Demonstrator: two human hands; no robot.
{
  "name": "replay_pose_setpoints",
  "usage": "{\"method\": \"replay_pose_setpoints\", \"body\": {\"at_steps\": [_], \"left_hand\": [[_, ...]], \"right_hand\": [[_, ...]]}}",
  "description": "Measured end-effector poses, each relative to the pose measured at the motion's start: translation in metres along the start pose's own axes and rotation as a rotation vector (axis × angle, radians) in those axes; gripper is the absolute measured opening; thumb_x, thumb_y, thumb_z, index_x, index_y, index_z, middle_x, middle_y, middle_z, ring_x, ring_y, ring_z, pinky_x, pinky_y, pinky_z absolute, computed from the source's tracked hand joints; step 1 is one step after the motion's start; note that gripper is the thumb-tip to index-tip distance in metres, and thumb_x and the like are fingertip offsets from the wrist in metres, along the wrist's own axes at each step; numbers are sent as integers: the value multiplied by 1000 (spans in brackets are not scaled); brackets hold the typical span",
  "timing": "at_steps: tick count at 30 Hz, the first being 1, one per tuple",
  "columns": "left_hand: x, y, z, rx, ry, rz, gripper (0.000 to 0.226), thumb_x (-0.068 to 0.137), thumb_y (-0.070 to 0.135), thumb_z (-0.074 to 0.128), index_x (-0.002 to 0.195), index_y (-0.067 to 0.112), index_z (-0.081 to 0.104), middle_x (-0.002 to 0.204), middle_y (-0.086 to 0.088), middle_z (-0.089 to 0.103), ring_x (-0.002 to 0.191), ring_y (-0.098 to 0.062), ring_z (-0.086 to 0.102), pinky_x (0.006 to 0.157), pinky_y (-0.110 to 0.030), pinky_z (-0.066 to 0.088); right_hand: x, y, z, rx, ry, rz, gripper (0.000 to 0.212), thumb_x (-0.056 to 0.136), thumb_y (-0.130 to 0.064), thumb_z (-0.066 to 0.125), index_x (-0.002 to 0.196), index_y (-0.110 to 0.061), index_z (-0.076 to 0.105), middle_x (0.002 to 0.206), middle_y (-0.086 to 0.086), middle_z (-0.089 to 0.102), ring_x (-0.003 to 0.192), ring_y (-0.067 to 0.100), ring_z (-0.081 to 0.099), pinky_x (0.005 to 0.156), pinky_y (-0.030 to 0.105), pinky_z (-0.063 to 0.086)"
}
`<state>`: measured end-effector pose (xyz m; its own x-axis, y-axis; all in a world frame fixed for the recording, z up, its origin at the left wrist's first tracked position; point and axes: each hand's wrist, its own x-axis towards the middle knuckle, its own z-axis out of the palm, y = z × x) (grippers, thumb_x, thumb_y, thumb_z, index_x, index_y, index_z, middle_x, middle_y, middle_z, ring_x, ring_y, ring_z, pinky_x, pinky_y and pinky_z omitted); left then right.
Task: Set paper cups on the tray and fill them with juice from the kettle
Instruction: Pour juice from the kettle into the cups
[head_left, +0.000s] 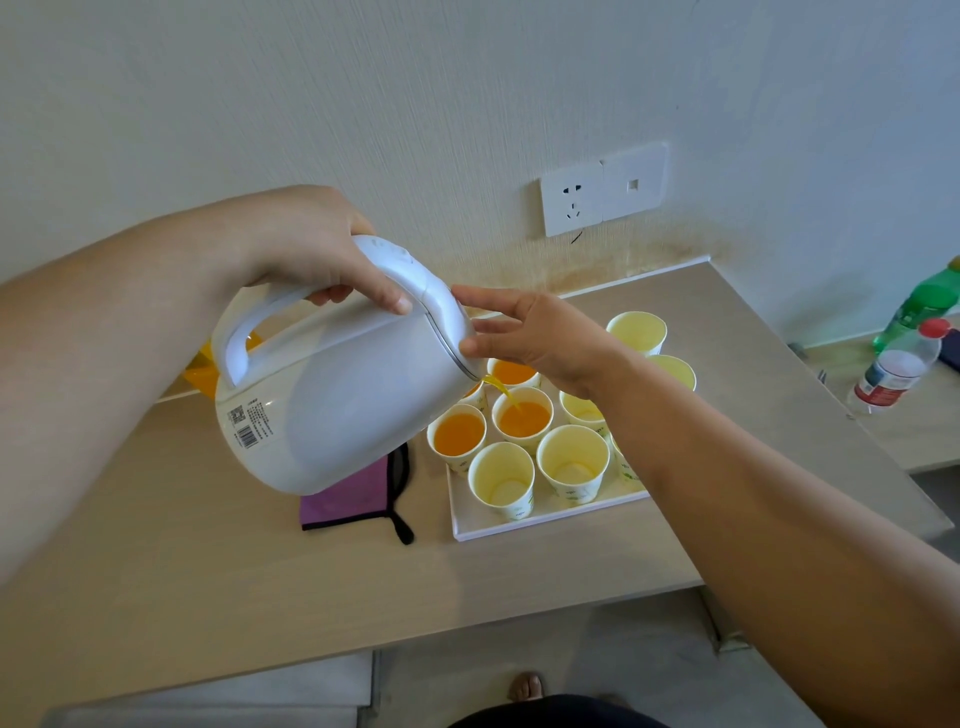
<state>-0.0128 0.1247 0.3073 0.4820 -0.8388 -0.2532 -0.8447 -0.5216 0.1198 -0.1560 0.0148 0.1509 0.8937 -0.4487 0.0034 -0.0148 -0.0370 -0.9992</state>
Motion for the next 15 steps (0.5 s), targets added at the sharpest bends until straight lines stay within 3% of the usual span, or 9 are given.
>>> {"method": "replay_pose_setpoints", "body": {"at_steps": [6,15], "left_hand": [[1,1,1,0,-2,5,37,67,46,80,69,14,62,43,7,55,52,-16,53,54,-27,35],[4,0,3,5,-6,12,37,67,45,81,66,14,61,43,6,55,51,-16,53,54,-27,35]], "right_hand": [[-3,-2,0,19,1,7,56,81,-11,73,130,-33,57,116,-5,69,115,4,59,109,34,38],[0,1,-1,11,3,14,57,80,-13,74,131,-33,57,118,-5,68,116,6,58,111,39,35]]}}
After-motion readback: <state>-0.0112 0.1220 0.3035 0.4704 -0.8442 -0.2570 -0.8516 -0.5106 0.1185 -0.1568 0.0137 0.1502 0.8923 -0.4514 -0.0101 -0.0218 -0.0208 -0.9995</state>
